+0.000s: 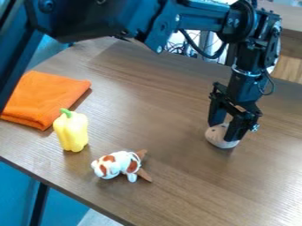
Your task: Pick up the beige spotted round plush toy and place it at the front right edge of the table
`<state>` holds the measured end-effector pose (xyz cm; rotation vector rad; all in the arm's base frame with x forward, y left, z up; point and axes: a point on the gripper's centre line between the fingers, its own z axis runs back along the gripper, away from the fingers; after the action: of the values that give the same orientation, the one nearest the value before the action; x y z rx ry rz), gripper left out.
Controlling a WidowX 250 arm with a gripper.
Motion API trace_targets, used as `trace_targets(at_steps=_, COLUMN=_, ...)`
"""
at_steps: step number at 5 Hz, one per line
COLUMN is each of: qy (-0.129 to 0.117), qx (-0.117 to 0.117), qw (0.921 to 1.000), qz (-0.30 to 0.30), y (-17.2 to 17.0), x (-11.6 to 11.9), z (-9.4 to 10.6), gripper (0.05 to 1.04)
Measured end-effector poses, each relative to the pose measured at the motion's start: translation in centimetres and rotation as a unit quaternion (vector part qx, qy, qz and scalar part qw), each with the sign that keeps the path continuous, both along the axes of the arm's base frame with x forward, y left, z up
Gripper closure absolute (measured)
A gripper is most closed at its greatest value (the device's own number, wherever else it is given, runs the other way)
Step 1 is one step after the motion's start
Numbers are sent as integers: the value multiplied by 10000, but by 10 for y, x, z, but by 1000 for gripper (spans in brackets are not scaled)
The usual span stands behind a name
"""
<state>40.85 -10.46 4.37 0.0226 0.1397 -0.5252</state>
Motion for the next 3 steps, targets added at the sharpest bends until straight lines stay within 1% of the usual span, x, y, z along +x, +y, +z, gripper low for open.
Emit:
trace_targets(at_steps=1, qy=63, qx=23, qw=9999, qz=94, y=0, x=0, z=-6, gripper=529)
trace_targets(at_steps=2, qy=9, qx=-41, qw=9999, qz=144, y=-1, x=-3, z=-7, gripper=585)
trace_targets(at_steps=3, qy=-63, qx=-151, qw=9998, qz=67, y=0, x=-15, z=-3, gripper=598)
